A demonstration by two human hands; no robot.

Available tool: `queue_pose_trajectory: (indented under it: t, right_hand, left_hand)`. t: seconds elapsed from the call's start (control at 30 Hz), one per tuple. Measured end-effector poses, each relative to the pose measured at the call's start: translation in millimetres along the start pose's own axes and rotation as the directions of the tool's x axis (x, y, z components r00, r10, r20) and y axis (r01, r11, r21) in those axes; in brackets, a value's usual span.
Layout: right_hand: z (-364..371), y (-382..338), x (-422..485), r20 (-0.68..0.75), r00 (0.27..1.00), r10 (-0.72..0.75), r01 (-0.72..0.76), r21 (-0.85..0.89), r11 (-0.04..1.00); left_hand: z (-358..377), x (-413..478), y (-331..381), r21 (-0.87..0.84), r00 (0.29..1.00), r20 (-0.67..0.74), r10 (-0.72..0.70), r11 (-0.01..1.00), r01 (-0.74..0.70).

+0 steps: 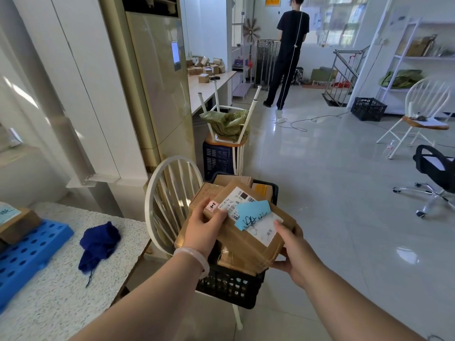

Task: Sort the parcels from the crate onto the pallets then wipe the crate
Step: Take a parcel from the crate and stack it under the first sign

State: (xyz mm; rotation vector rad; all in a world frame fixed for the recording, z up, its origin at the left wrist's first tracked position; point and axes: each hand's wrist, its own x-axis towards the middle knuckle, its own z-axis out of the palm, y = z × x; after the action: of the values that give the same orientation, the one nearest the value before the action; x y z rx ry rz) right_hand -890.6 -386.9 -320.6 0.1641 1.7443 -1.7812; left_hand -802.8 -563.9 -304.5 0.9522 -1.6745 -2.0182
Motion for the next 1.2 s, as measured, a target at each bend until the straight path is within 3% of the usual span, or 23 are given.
queue_pose_trajectory:
  t: [0.2,0.4,0.53,0.7,0.97,1.07,1.2]
  right_hand:
    - [16.3,4.3,-1.5,-0.006,1.0,0.008,-0.007,0.107,0.994]
    - [8.3,3.5,2.9,-0.006,1.0,0.026,-0.027,-0.124,0.992]
    - [6.2,-11.2,8.6,-0.047,0.999,0.027,-0.037,-0.226,0.973]
    - [6.1,-24.6,11.0,0.087,0.996,0.016,0.014,-0.335,0.942]
    - [10.2,-19.2,7.4,0.244,0.97,-0.007,0.123,-0.463,0.878]
    - [11.2,-18.3,6.7,0.221,0.974,-0.052,0.155,-0.479,0.864]
    - [10.3,-20.8,6.3,0.184,0.977,-0.11,0.186,-0.473,0.861]
  left_hand:
    - [10.8,-5.0,-7.4,-0.06,1.0,-0.002,-0.026,0.998,0.026]
    - [0.7,4.1,-8.1,-0.105,0.998,0.014,-0.064,0.992,0.065]
    - [-4.6,2.3,-9.8,-0.014,0.996,0.09,-0.027,1.0,0.028]
    - [-2.4,-0.9,-14.3,0.024,0.986,0.166,0.009,1.0,-0.013]
    - [-1.4,6.0,-9.6,0.065,0.989,0.137,0.056,0.996,-0.065]
    - [2.6,0.1,-8.8,0.203,0.981,0.123,0.153,0.963,-0.176]
    - [7.5,-6.4,-13.1,0.464,0.901,0.314,0.298,0.78,-0.42]
